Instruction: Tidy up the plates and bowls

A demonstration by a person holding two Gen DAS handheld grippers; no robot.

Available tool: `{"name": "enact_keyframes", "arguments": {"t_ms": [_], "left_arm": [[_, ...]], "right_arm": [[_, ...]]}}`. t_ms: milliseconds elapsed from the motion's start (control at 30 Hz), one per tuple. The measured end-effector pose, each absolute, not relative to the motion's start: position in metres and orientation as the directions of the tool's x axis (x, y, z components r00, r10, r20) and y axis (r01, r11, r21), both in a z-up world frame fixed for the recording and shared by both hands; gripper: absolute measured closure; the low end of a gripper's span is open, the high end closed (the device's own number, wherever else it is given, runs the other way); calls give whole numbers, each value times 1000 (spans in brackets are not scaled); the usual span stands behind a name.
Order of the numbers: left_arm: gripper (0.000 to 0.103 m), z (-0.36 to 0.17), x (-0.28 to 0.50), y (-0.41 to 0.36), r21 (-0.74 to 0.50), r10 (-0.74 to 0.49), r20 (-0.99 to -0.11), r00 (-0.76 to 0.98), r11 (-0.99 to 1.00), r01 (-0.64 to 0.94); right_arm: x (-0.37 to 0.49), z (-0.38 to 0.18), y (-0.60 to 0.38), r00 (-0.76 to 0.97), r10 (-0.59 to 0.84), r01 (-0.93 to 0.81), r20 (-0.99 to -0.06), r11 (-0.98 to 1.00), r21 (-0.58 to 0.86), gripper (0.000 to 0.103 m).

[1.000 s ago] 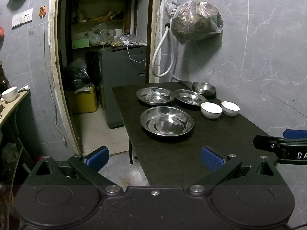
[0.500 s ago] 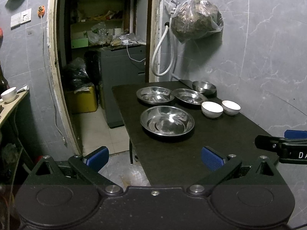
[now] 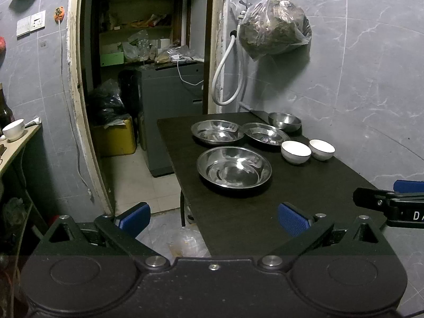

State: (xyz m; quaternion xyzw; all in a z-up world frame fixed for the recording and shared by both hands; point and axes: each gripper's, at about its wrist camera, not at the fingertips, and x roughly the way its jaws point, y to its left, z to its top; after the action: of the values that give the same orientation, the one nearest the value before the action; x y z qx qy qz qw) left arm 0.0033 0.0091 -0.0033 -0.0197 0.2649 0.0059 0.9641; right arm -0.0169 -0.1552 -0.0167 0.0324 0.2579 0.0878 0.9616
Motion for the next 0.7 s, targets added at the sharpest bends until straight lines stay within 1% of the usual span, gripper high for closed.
{"name": "enact_keyframes", "arguments": {"t_ms": [700], "left_arm": [[1,-4,3,9,-34,2,-511,859,999,-23]], "right_arm": [[-16,-17,-155,851,186,-153,-491,982,107,0]]}}
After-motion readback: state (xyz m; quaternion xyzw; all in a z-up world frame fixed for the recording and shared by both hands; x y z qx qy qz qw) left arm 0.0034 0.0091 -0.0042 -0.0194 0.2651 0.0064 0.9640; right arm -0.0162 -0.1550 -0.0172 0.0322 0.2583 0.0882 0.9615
